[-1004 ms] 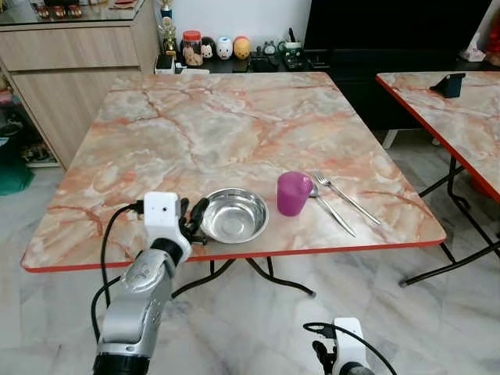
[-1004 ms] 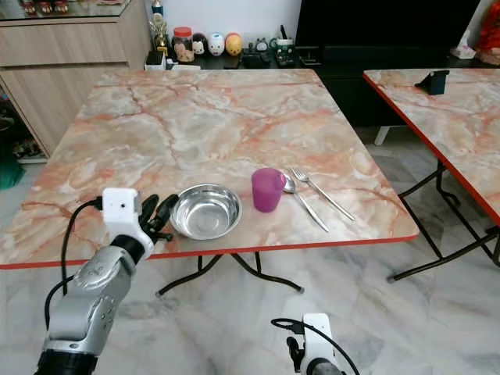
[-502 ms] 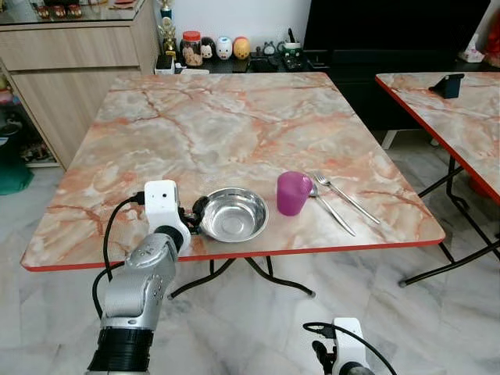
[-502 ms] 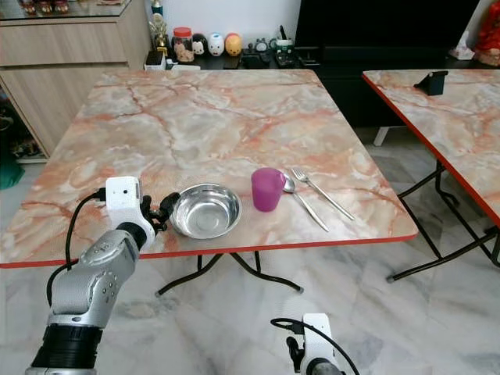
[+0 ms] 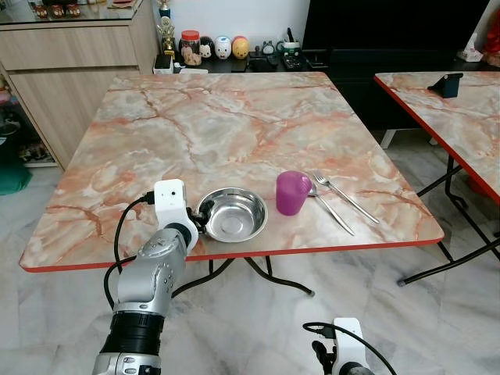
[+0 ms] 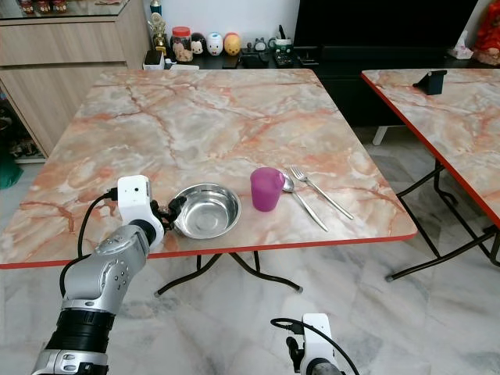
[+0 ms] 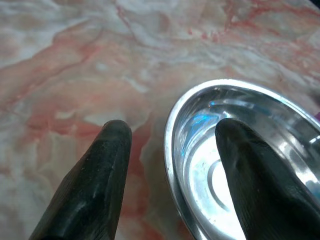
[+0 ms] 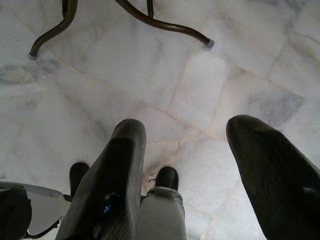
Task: Setting the table
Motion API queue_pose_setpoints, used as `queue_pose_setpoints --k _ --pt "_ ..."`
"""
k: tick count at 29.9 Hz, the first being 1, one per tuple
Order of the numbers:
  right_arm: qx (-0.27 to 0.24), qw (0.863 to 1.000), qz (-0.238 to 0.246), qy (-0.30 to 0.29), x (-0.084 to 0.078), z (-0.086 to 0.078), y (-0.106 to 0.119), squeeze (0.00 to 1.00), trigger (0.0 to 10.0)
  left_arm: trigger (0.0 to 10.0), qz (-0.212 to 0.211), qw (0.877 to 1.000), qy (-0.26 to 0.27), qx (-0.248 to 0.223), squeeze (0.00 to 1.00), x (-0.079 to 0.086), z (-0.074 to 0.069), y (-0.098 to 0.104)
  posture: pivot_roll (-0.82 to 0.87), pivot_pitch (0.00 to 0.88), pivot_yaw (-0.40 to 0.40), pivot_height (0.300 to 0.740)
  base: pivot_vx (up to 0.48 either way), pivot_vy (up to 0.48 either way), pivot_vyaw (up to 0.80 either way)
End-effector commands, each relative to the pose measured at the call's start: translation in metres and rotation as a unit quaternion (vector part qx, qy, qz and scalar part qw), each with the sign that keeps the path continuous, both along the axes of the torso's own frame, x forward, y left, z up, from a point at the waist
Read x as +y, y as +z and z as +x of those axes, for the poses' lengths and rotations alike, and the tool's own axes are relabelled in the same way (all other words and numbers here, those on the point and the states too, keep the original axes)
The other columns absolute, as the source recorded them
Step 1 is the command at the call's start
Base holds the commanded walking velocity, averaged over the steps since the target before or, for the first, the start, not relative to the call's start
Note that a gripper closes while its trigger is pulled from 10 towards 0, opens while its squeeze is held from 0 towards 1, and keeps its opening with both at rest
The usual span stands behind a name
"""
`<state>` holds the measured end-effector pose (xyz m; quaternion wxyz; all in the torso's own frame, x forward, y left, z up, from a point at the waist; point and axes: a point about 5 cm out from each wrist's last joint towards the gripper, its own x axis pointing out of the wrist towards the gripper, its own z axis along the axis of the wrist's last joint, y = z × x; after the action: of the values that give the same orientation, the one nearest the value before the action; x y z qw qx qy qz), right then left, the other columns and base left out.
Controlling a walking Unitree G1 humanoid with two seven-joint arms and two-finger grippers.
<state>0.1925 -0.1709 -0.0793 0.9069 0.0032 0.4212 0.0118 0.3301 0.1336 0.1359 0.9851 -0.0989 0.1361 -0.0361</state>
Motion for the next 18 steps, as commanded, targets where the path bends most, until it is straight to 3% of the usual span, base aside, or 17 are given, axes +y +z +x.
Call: queue_pose_setpoints --k 1,16,17,18 --pt "0.003 1.000 -0.001 -0.003 -0.001 0.000 0.000 0.00 10.0 10.0 0.010 1.000 -0.013 0.017 0.00 -0.004 0.001 -0.003 0.01 0.000 -0.045 0.719 0.000 0.000 0.00" --pt "0.003 1.000 0.000 -0.004 -0.001 0.000 0.000 0.00 10.0 10.0 0.025 0.998 -0.054 0.034 0.00 -0.019 -0.002 -0.009 0.01 0.000 -0.046 0.719 0.000 0.000 0.00" --pt "0.003 1.000 0.000 -0.004 -0.001 0.000 0.000 0.00 10.0 6.5 0.026 0.998 -0.054 0.034 0.00 -0.019 -0.002 -0.009 0.01 0.000 -0.045 0.719 0.000 0.000 0.00" --pt "0.003 1.000 0.000 -0.004 -0.001 0.000 0.000 0.00 10.0 6.5 0.026 0.998 -0.054 0.034 0.00 -0.019 -0.002 -0.009 0.01 0.000 -0.045 0.719 0.000 0.000 0.00"
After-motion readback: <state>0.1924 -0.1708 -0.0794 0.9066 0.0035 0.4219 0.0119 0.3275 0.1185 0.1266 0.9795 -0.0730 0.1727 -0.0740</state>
